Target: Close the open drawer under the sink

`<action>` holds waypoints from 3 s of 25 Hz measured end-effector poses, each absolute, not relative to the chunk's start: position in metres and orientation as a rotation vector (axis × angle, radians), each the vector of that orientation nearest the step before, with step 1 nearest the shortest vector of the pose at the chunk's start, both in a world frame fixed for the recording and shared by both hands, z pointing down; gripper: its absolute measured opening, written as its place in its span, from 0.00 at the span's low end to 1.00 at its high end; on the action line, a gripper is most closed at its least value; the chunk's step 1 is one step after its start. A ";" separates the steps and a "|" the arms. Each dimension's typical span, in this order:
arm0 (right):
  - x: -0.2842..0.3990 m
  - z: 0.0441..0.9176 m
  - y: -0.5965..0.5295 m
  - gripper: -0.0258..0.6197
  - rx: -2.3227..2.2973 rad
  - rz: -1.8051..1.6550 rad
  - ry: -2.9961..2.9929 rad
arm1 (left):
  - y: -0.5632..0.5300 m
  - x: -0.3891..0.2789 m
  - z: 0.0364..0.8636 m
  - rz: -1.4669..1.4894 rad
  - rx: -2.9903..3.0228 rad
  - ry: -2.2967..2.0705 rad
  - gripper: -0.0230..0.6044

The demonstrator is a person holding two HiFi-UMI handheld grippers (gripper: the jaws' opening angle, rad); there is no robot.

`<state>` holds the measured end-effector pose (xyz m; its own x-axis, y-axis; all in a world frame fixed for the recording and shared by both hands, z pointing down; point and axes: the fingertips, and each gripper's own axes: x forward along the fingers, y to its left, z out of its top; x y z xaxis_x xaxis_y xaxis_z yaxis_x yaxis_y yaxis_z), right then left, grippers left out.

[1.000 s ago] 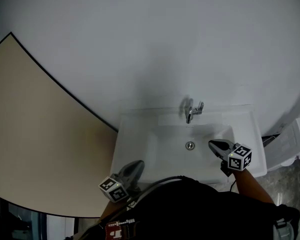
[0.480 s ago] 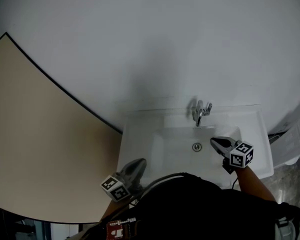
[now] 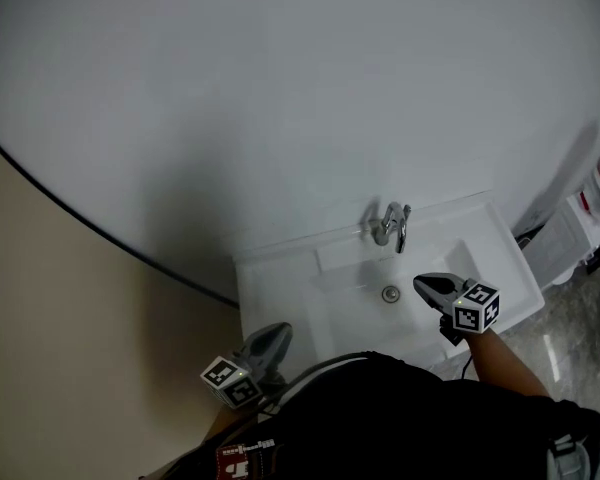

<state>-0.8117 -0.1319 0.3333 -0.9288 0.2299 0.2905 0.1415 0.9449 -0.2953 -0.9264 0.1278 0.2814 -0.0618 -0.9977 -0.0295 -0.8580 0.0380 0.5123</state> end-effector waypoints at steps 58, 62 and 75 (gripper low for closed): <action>-0.352 0.585 -0.277 0.07 0.616 0.586 -2.719 | -0.148 -0.428 0.529 0.145 2.249 -1.042 0.04; -0.356 0.616 -0.286 0.08 0.614 0.560 -2.711 | -0.159 -0.415 0.563 0.183 2.233 -1.030 0.04; -0.387 0.723 -0.289 0.13 0.525 0.514 -2.679 | -0.180 -0.423 0.667 0.273 2.172 -1.083 0.04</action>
